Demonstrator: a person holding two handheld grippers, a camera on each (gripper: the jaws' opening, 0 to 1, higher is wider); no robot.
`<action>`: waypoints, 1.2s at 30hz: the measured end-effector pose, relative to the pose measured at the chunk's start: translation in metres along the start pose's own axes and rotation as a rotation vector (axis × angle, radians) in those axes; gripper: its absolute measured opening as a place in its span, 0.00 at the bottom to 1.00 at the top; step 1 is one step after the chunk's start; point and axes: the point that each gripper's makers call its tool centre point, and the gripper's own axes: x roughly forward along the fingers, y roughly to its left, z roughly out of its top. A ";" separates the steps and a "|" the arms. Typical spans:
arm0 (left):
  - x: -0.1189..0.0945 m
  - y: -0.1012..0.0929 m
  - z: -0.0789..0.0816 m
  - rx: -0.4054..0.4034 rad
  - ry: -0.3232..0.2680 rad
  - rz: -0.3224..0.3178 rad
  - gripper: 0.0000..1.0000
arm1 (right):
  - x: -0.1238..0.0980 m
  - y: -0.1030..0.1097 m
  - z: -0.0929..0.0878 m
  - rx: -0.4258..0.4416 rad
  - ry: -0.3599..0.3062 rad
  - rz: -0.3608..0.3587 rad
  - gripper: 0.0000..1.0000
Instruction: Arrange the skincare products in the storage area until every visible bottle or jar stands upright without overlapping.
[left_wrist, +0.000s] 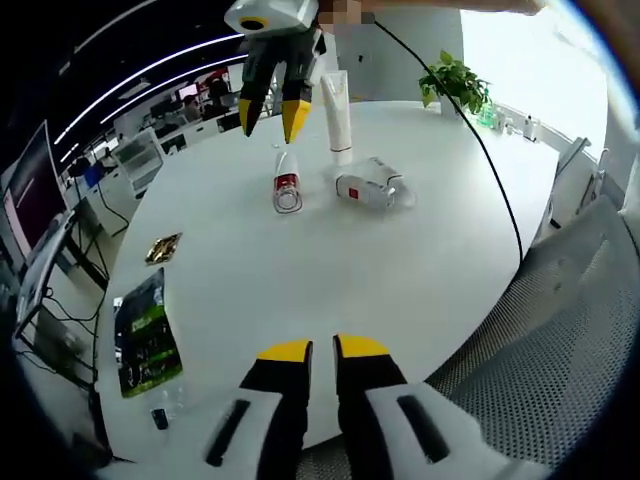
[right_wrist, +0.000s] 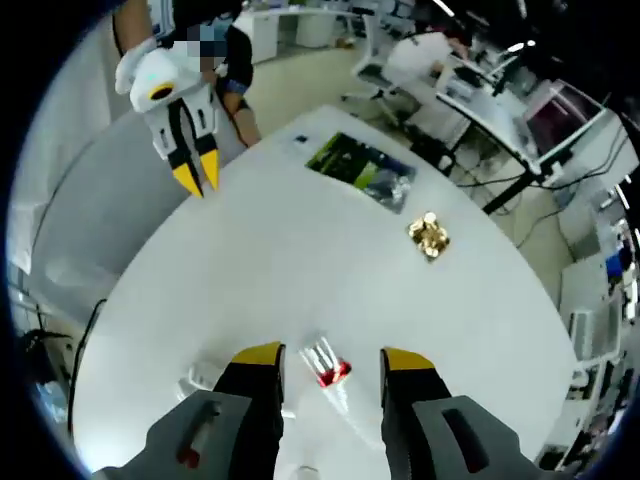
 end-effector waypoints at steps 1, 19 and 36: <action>0.001 0.000 -0.001 -0.002 0.006 0.000 0.03 | 0.008 -0.001 -0.010 -0.026 0.033 0.025 0.37; 0.000 0.001 -0.003 0.001 0.014 0.004 0.01 | 0.068 -0.011 -0.058 -0.256 0.268 0.183 0.41; 0.000 0.000 -0.002 0.004 0.003 0.005 0.00 | 0.073 -0.015 -0.060 -0.124 0.211 0.105 0.22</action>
